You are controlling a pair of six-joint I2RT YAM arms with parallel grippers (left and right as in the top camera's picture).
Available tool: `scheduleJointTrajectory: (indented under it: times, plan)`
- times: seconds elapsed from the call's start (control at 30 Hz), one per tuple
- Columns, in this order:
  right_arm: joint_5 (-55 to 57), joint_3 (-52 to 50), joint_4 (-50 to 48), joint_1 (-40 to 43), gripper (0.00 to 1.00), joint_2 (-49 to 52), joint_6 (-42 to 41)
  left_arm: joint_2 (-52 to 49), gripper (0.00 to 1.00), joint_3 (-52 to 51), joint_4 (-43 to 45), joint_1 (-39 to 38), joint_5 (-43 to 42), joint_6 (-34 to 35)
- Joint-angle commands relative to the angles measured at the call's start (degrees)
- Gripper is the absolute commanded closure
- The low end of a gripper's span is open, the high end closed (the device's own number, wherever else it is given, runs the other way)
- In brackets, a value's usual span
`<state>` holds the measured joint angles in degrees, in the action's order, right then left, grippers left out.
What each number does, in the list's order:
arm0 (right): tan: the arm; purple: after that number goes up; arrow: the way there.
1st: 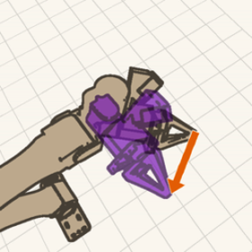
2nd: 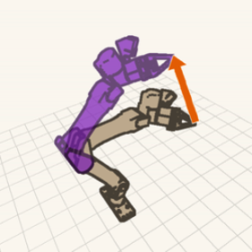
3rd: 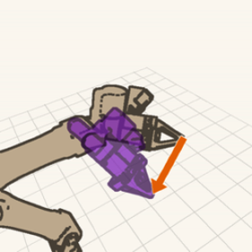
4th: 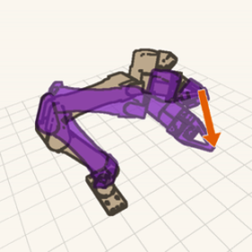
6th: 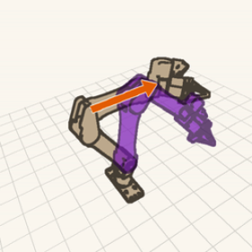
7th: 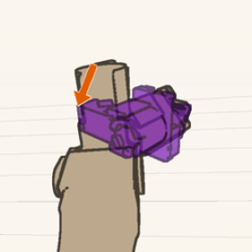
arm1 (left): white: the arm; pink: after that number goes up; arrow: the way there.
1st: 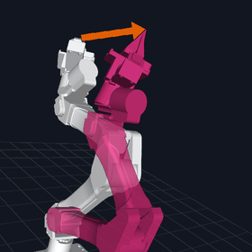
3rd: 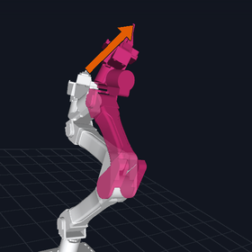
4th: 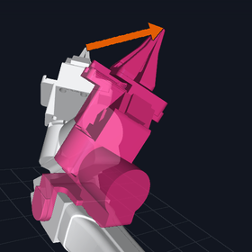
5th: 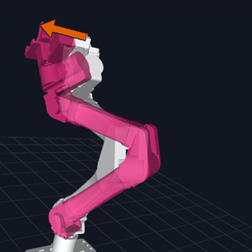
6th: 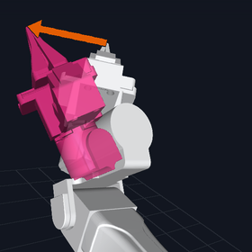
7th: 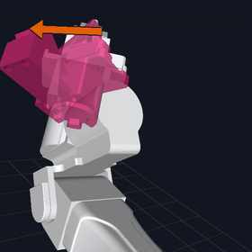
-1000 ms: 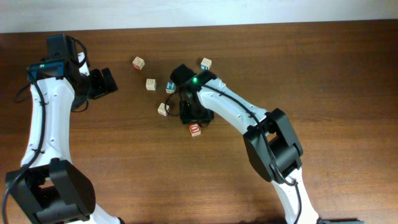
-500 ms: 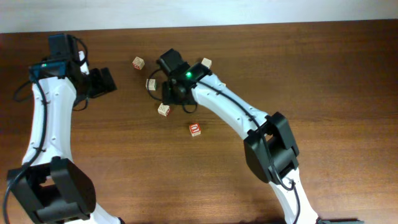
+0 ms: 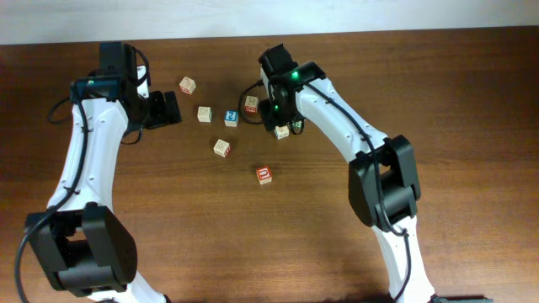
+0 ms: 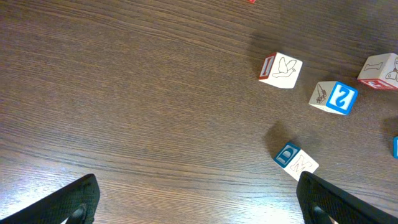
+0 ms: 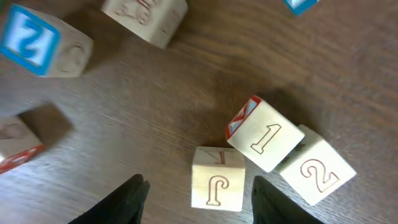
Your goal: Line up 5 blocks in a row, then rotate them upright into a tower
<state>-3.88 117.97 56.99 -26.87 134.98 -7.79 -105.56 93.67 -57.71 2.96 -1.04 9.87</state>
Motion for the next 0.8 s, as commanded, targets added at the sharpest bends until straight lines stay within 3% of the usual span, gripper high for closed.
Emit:
scheduleJointTrajectory:
  times: [0.0, 0.17, 0.37, 0.43, 0.57, 0.77]
  plan:
    - [1.86, 1.07, 0.20, -0.17, 0.45, 1.77, -1.70, -0.63, 0.01, 1.20, -0.17, 0.17, -0.02, -1.16]
    - [2.03, 1.07, 1.38, -0.15, 0.45, 4.24, -1.68, -0.63, 0.01, 1.20, -0.20, 0.17, 0.00, -1.16]
    - [2.91, 1.09, 3.78, -0.15, 0.70, 4.35, -3.89, -0.63, 0.01, 1.20, -0.17, 0.17, 0.00, -1.16]
    - [2.84, 2.16, 6.71, -0.15, 0.73, 4.15, -7.02, -0.63, 0.01, 1.20, -0.17, 0.17, 0.00, -1.16]
    - [-1.03, 6.29, 17.25, -0.15, 0.74, 2.73, -10.78, -0.63, 0.01, 1.20, -0.15, 0.17, 0.00, -1.16]
    - [-6.49, 4.00, 26.60, -2.69, 0.75, 2.67, -12.59, -0.63, 0.01, 1.20, -0.11, 0.17, -0.02, -1.16]
